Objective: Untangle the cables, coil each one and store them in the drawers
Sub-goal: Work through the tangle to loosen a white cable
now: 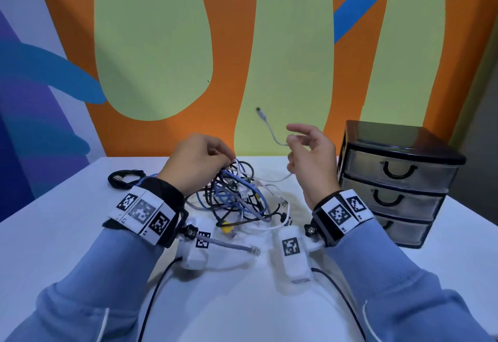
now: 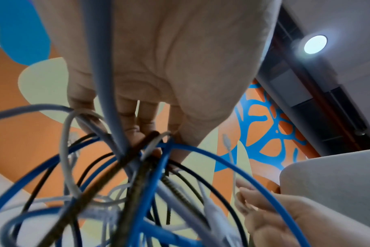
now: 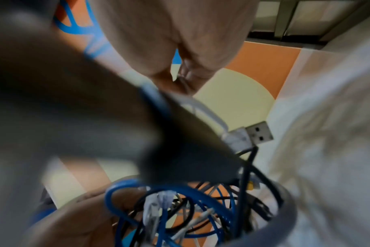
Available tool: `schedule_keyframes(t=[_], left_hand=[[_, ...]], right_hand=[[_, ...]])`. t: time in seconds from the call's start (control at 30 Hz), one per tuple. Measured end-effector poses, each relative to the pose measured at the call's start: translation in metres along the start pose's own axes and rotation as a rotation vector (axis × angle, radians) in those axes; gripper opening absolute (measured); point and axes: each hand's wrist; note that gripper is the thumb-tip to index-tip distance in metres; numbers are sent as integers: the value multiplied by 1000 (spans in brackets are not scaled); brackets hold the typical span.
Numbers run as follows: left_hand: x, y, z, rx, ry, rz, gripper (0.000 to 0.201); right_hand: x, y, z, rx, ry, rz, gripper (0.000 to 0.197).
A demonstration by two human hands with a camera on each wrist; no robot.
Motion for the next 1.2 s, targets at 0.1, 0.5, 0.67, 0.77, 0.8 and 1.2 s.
schedule_keyframes(t=[0.1,0.5,0.67,0.77,0.8,1.2], left_hand=[[2,-1,2,-116,10,-9,14],[1,-4,1,-446,22,-134,10],[1,-4,-1,-522,94,-132,11],[0,-5,-2,-552,148,-111,11],[0,-5,-2,-565,167,-105,12],[-3,-2,1,-661,285,-8,16]], right_hand=[[1,-1,-1,-90,123,52,13],[-14,1,10,-413,119,516,45],[-9,5,-1,-352,104,517,58],[-10,5,-1,-294,80,574,47],[-12,5,2,-264,67,575,35],[-10,0,2,-232,-113,552,37]])
Point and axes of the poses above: each hand's wrist, its own x-axis towards the middle knuckle, its own y-axis out of the palm, z = x × y, and after that the axes turned 3 degrees about -x, right-handed
